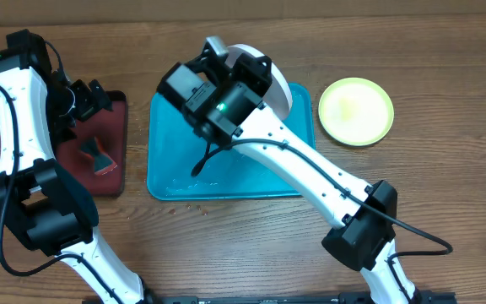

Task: Clean dirty plates on tray and stack at the side
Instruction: 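Lift the white plate with the right gripper and stack it on the yellow plate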

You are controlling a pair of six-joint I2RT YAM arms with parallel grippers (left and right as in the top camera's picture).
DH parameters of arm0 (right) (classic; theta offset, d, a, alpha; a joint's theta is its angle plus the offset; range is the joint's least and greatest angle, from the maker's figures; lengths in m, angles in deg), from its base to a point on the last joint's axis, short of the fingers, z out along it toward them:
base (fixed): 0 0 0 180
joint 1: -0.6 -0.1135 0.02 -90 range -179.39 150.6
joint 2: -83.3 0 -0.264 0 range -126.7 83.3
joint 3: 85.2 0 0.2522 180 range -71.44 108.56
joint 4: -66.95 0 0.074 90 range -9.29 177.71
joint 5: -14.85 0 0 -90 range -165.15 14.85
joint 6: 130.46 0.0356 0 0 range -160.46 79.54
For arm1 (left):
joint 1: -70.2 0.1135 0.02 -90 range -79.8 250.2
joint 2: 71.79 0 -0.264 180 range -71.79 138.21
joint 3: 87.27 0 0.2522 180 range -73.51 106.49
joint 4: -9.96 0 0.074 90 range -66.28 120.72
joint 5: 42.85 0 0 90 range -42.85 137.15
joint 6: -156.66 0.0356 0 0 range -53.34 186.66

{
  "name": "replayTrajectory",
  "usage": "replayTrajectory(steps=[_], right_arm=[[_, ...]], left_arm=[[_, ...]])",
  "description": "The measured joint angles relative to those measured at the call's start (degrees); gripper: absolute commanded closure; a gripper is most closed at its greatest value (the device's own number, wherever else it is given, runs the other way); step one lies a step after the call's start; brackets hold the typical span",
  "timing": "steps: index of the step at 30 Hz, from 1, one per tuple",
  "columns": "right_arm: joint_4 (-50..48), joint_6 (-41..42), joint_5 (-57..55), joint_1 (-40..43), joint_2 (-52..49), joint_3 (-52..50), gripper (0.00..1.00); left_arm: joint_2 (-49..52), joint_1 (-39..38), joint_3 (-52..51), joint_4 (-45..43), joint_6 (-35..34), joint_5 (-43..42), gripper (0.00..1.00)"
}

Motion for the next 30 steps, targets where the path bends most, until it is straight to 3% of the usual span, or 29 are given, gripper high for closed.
replayTrajectory(steps=[6, 11, 14, 21, 26, 30], right_arm=[[-1.27, -2.27, 0.57, -1.29, 0.00, 0.00, 0.96], [-3.45, -1.79, 19.56, 3.23, 0.00, 0.00, 0.96], [-3.69, 1.70, 33.88, 11.26, 0.00, 0.00, 0.96], [1.31, 9.11, 64.43, 39.74, 0.00, 0.00, 0.96], [5.22, 10.84, 78.18, 55.93, 0.04, -1.22, 0.96], [4.48, 11.45, 84.67, 63.80, 0.09, -6.91, 0.96]], left_arm=[[0.00, 0.00, 0.00, 0.00, 0.00, 0.00, 0.00], [0.00, 0.00, 0.00, 0.00, 0.00, -0.02, 0.00], [0.00, 0.00, 0.00, 0.02, 0.00, -0.17, 0.00], [0.00, 0.00, 0.00, 0.02, 0.02, -0.22, 0.00], [0.00, 0.00, 0.00, 0.02, 0.02, -0.22, 0.00], [0.00, 0.00, 0.00, 0.02, 0.00, -0.22, 0.00]])
